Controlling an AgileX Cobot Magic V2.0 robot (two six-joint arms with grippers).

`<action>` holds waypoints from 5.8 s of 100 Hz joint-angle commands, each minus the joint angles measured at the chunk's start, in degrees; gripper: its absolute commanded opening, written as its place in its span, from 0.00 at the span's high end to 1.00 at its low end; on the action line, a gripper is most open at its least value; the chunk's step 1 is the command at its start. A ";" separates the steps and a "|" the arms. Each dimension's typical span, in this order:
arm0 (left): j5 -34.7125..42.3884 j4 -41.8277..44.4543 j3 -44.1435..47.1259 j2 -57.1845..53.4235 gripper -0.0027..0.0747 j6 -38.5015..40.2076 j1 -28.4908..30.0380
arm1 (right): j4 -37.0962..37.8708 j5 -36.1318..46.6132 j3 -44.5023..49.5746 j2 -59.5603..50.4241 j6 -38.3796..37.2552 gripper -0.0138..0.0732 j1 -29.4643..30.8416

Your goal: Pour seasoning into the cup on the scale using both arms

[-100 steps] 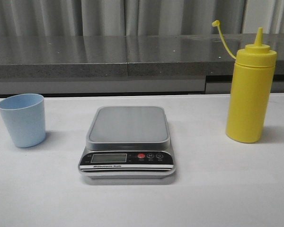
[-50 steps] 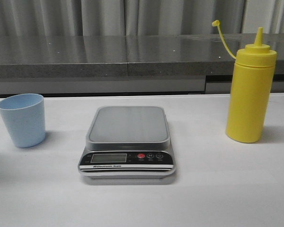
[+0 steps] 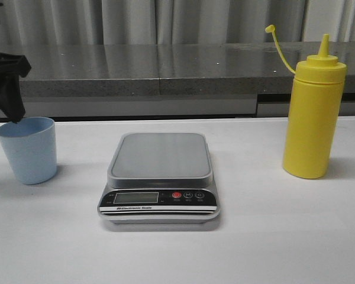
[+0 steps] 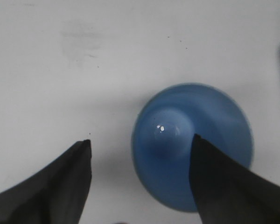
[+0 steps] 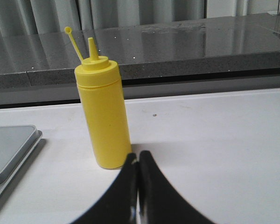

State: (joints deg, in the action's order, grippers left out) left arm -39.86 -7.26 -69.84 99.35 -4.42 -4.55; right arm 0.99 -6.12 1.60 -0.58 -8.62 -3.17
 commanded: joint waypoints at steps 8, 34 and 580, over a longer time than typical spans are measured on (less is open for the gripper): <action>2.12 -0.82 -3.60 1.15 0.40 -0.07 -0.44 | -0.16 4.68 -1.01 -1.30 0.02 0.92 -0.02; 4.45 -0.82 -3.72 3.33 0.47 -0.07 -0.44 | -0.16 4.68 -1.01 -1.30 0.02 0.92 -0.02; 21.06 5.85 48.06 -91.91 0.99 6.63 4.29 | 0.28 0.16 -8.83 3.76 0.07 0.92 -0.02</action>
State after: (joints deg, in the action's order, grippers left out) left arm -23.37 -1.10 -20.27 6.89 1.58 -0.43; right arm 0.99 -6.58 -2.21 -0.10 -8.62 -3.17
